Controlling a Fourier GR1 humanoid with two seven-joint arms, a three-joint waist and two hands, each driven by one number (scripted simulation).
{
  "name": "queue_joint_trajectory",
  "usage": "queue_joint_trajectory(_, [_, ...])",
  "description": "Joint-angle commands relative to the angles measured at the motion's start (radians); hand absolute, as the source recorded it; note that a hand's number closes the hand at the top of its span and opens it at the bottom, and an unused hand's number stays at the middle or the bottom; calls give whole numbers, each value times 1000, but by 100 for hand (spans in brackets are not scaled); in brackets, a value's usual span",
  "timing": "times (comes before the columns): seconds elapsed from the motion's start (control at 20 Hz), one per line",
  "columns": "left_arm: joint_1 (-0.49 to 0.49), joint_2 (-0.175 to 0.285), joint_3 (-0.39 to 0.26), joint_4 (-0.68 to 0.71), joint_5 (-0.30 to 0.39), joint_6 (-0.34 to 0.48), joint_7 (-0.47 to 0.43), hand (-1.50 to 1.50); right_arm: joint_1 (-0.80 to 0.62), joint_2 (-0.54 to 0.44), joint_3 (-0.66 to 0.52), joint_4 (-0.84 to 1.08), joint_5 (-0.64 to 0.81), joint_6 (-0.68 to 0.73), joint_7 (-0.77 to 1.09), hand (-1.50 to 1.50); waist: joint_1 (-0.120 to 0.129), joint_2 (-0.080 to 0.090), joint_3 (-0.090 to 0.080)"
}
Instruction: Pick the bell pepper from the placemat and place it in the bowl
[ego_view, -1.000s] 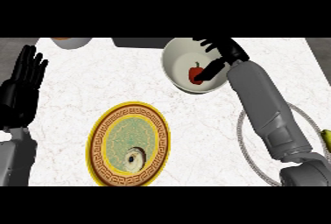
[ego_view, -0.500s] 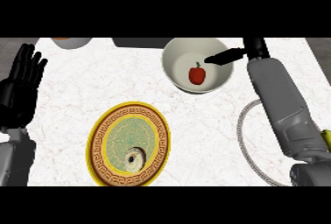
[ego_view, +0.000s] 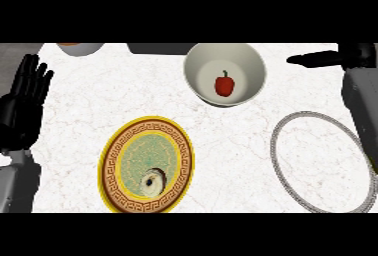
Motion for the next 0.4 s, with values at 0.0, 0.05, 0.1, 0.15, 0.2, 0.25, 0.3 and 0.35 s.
queue_joint_trajectory(0.0, [-8, 11, 6, 7, 22, -27, 5, 0, 26, -130, -49, 51, -46, 103, -50, -150, 7, 3, 1])
queue_joint_trajectory(0.05, [-25, 16, 10, 13, -2, -2, -1, 0, 50, -157, -56, 56, -56, 144, -78, -150, 2, 3, 1])
queue_joint_trajectory(0.1, [-65, 18, 15, 56, 6, -4, 6, 0, 60, -152, -61, 64, -60, 129, -106, -150, 1, 6, 1])
queue_joint_trajectory(0.15, [-24, -20, -27, -11, -14, 16, 20, 0, 80, -198, -74, 69, -71, 173, -124, -150, 7, 4, 2])
queue_joint_trajectory(0.2, [-11, 10, 4, -17, 14, -11, 27, 0, 84, -235, -86, 82, -82, 216, -125, -150, 18, 7, 3])
queue_joint_trajectory(0.25, [-58, 18, 20, 15, 22, -3, 31, 0, 91, -234, -74, 93, -71, 220, -135, -150, 12, 7, 2])
queue_joint_trajectory(0.3, [-7, 18, 17, 12, 21, -29, -12, 0, 114, -258, -87, 95, -83, 251, -169, -150, 19, 10, 3])
queue_joint_trajectory(0.35, [-74, 7, 1, 1, 11, 8, 43, 0, 147, -261, -81, 108, -76, 270, -192, -150, 14, 12, 4])
